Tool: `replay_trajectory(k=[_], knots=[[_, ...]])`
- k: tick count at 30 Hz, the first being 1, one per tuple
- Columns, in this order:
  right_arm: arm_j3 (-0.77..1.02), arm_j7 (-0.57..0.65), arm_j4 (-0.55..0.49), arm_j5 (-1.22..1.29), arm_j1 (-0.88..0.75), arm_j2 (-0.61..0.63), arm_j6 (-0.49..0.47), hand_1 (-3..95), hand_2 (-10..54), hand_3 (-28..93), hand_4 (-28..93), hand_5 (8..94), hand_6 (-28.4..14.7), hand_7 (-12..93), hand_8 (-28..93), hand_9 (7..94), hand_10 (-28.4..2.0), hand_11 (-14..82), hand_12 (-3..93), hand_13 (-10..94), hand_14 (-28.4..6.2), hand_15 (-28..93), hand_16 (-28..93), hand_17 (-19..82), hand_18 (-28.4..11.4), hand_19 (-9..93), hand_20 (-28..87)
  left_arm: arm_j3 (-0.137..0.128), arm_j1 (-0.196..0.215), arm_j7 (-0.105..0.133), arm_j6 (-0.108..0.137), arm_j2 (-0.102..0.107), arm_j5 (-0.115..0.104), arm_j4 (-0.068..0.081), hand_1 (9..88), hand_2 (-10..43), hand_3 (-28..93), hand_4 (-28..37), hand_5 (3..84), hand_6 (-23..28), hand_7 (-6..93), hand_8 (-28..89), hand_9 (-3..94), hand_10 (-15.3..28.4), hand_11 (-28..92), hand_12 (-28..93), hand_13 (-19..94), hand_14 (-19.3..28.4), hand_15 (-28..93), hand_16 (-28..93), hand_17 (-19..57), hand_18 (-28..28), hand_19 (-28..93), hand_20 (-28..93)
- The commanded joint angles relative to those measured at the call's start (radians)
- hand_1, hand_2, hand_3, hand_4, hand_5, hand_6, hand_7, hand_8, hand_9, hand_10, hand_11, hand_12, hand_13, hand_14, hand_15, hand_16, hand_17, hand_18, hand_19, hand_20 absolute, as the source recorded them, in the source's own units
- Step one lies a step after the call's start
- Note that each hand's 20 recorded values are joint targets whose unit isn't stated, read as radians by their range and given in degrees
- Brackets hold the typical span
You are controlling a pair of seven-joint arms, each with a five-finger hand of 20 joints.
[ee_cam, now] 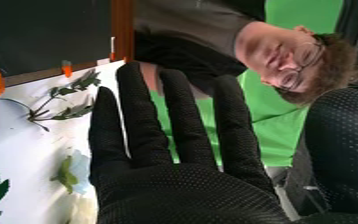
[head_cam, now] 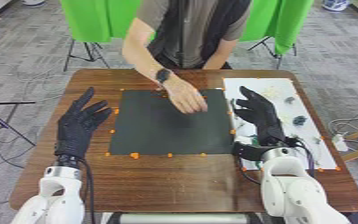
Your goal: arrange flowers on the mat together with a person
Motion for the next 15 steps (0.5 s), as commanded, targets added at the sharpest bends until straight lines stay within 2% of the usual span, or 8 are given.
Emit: replay_trajectory(k=[1, 2, 4, 7, 11, 15], knots=[[-0.005, -0.002, -0.003, -0.010, -0.002, 0.001, -0.015, 14.2, 12.5, 74, -27, 38.1, 1.6, 14, -13, 43.4, -15.2, 9.5, 13.6, 34, -19.4, 28, 14, 4, -21.0, 42, 13, 0.000, 0.027, -0.005, -0.003, -0.014, 0.001, 0.001, 18.6, 12.8, 71, -28.3, 31.9, 6.0, 11.0, -9, 36.1, 18.8, 24, 10, 29, 24.4, 46, -8, -5.1, 25.7, 61, -7], [-0.004, -0.001, -0.003, -0.010, 0.000, -0.001, -0.013, 14.1, 12.5, 74, -27, 38.1, 1.6, 14, -13, 43.4, -15.2, 9.5, 13.6, 34, -19.4, 28, 14, 4, -21.0, 42, 13, 0.001, 0.024, -0.008, -0.003, -0.012, -0.002, 0.001, 18.6, 12.8, 71, -28.3, 31.9, 6.0, 10.9, -9, 36.0, 18.8, 24, 10, 29, 24.4, 46, -8, -5.1, 25.7, 61, -7], [-0.008, -0.011, 0.000, -0.002, 0.006, 0.005, -0.005, 14.2, 12.5, 73, -27, 38.1, 1.6, 14, -13, 43.4, -15.2, 9.5, 13.6, 35, -19.4, 28, 14, 4, -21.0, 42, 13, 0.008, 0.014, 0.007, 0.000, -0.005, -0.002, 0.007, 18.7, 12.9, 71, -28.3, 31.9, 6.0, 10.9, -9, 36.0, 18.9, 24, 10, 29, 24.4, 46, -8, -5.1, 25.7, 61, -7], [-0.009, -0.008, -0.002, -0.005, 0.005, 0.011, 0.003, 14.3, 12.6, 73, -27, 38.1, 1.6, 14, -13, 43.4, -15.2, 9.6, 13.6, 35, -19.4, 28, 14, 4, -20.9, 42, 13, 0.006, 0.009, 0.011, -0.002, -0.005, -0.004, 0.011, 18.7, 12.9, 71, -28.3, 31.9, 6.0, 11.0, -9, 36.0, 18.9, 24, 10, 29, 24.5, 46, -8, -5.1, 25.7, 61, -7], [-0.008, -0.013, -0.003, -0.003, 0.001, 0.009, 0.010, 14.1, 12.6, 73, -27, 38.1, 1.6, 14, -13, 43.5, -15.2, 9.6, 13.6, 35, -19.3, 28, 14, 4, -20.8, 42, 13, 0.008, 0.011, 0.009, -0.004, -0.006, -0.005, 0.011, 18.8, 12.9, 71, -28.3, 31.9, 6.0, 11.0, -9, 36.0, 18.9, 24, 10, 29, 24.4, 46, -8, -5.1, 25.7, 61, -7], [-0.010, -0.022, -0.002, 0.004, 0.002, 0.011, 0.011, 14.1, 12.6, 73, -27, 38.2, 1.6, 14, -13, 43.5, -15.2, 9.6, 13.6, 35, -19.2, 28, 14, 4, -20.8, 42, 13, 0.002, 0.008, 0.004, -0.020, -0.013, 0.004, 0.013, 18.8, 12.9, 71, -28.3, 31.9, 6.0, 11.1, -9, 36.0, 19.0, 24, 10, 29, 24.4, 46, -8, -5.2, 25.7, 61, -7]])
